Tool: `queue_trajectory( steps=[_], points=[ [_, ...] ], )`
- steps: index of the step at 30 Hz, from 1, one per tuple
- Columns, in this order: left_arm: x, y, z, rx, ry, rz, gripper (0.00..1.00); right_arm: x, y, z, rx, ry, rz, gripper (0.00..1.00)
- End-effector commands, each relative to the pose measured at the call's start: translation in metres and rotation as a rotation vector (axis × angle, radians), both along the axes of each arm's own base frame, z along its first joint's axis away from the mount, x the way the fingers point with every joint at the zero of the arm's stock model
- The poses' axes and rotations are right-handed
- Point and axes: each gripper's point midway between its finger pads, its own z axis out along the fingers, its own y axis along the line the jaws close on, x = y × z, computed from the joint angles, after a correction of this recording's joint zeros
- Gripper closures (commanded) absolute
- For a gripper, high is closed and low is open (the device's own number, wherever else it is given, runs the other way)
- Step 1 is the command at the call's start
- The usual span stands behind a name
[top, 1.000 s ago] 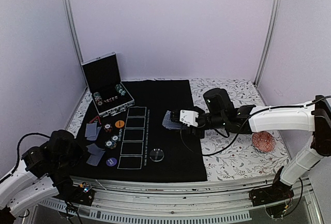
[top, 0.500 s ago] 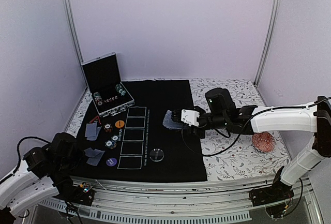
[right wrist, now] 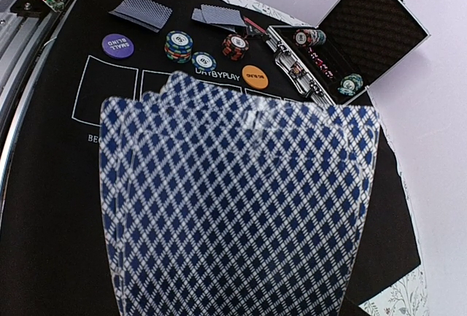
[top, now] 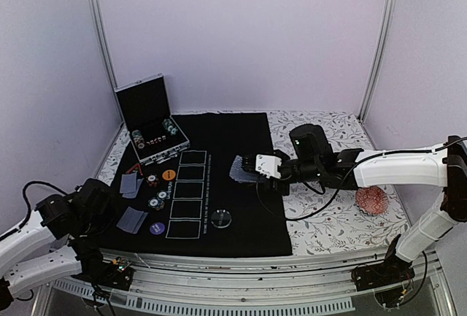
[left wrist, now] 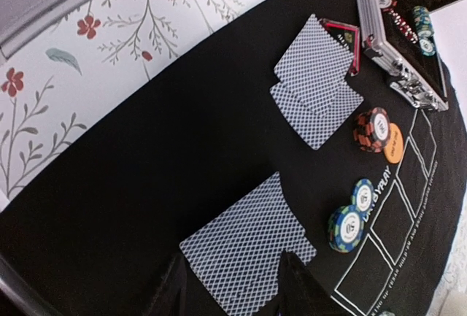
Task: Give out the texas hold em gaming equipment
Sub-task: Distribute the poker card in the small blind area, then pick up the poker card from the face-down deck piles.
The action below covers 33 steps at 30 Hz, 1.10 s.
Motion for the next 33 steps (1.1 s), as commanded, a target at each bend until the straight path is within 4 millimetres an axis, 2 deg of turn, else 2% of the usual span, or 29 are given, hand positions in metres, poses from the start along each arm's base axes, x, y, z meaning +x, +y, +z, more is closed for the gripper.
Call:
queue_trajectory(
  steps=[1, 7, 10, 12, 15, 23, 28, 31, 33],
  points=[
    [0.015, 0.01, 0.034, 0.105, -0.069, 0.0, 0.54, 0.0, 0.002, 0.023, 0.046, -0.013, 0.009, 0.5],
    [0.058, -0.024, 0.099, 0.152, -0.283, -0.211, 0.48, 0.0, 0.003, 0.027, 0.039, -0.015, 0.014, 0.5],
    [0.081, -0.051, 0.148, 0.2, -0.431, -0.369, 0.43, 0.001, 0.005, 0.026, 0.036, -0.016, 0.013, 0.5],
    [0.092, -0.069, 0.173, 0.229, -0.503, -0.463, 0.4, 0.001, 0.006, 0.025, 0.029, -0.019, 0.011, 0.5],
    [0.105, -0.098, 0.196, 0.237, -0.571, -0.594, 0.35, 0.001, 0.012, 0.027, 0.028, -0.029, 0.01, 0.5],
    [0.127, -0.167, 0.217, 0.152, -0.718, -0.838, 0.32, -0.001, 0.029, 0.026, 0.035, -0.028, -0.03, 0.5],
    [0.13, -0.198, 0.205, 0.128, -0.709, -0.987, 0.33, -0.009, 0.045, 0.022, 0.032, 0.004, -0.063, 0.5],
    [0.123, -0.209, 0.201, 0.168, -0.726, -1.044, 0.33, -0.013, 0.053, 0.018, 0.015, 0.019, -0.086, 0.5],
    [0.118, -0.209, 0.204, 0.19, -0.768, -1.061, 0.32, -0.013, 0.057, 0.014, 0.004, 0.028, -0.102, 0.5]
  ],
)
